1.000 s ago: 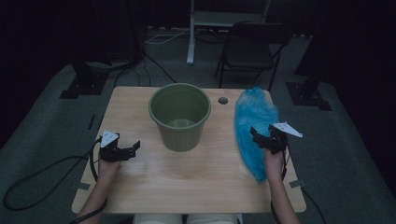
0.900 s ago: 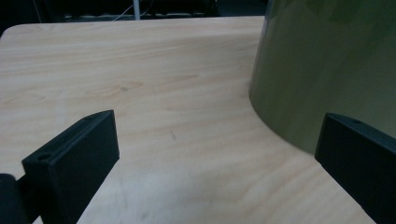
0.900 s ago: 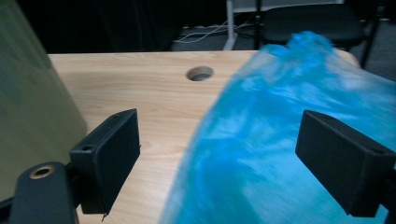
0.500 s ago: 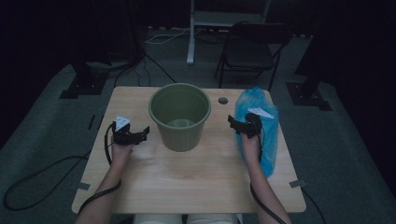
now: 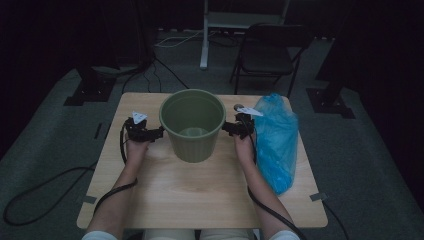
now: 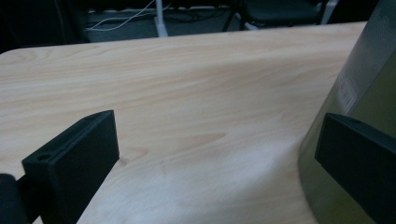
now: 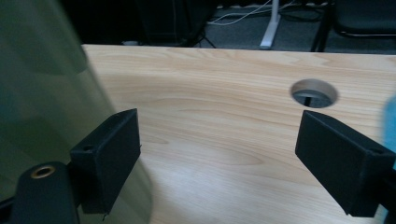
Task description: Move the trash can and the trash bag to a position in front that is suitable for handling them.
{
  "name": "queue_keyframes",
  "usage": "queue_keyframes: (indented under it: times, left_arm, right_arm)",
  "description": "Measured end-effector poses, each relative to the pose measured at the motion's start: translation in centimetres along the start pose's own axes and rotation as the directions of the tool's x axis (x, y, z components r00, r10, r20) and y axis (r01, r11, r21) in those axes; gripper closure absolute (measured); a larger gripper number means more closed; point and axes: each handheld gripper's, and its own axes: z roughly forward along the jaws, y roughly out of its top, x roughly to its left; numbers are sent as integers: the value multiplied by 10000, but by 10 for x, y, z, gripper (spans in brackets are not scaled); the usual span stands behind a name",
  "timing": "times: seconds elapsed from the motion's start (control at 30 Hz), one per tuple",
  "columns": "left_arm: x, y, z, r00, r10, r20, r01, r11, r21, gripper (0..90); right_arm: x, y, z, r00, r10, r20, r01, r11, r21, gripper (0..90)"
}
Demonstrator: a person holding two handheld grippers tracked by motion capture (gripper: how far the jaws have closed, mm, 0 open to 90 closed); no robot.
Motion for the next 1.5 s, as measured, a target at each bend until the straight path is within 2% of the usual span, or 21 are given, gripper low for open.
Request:
queue_keyframes:
  times: [0.07,0.13,0.23,0.37,0.7,0.97,1.27,1.37,1.4,1.5]
  left_arm:
    - [-3,2,1,10000,80,57,-79,9999,-90,2]
    - [-7,5,2,9998,190,74,-188,9996,-206,8]
    - [-6,4,1,9996,26,278,-19,9997,-244,8]
    - [-9,4,-3,9989,299,371,-291,9994,-208,27]
    - [-25,0,-16,9960,680,578,-677,9977,-65,36]
    - [-42,-9,-31,9912,865,999,-875,9961,61,36]
    - [-58,-20,-54,9822,1245,1406,-1283,9916,179,36]
    - [-60,-23,-59,9803,1197,1572,-1239,9922,169,36]
    - [-63,-26,-64,9764,1312,1713,-1364,9905,187,36]
    - [-67,-30,-70,9761,1348,1702,-1398,9900,174,36]
  right_arm:
    - [2,1,1,10000,-14,-48,14,10000,48,141]
    - [3,2,2,9995,188,-260,-187,9998,63,147]
    - [1,3,3,9976,372,-592,-357,9990,256,146]
    - [1,3,-1,9972,219,-710,-191,9990,400,155]
    - [-5,-2,-17,9962,43,-864,10,9981,616,159]
    - [-11,-12,-39,9949,89,-1009,-38,9987,509,162]
    - [-15,-29,-60,9903,365,-1340,-297,9982,521,162]
    - [-14,-32,-66,9901,251,-1379,-183,9986,502,162]
    - [-13,-35,-75,9898,63,-1425,13,9986,531,162]
    - [-12,-39,-82,9892,-51,-1462,135,9983,564,162]
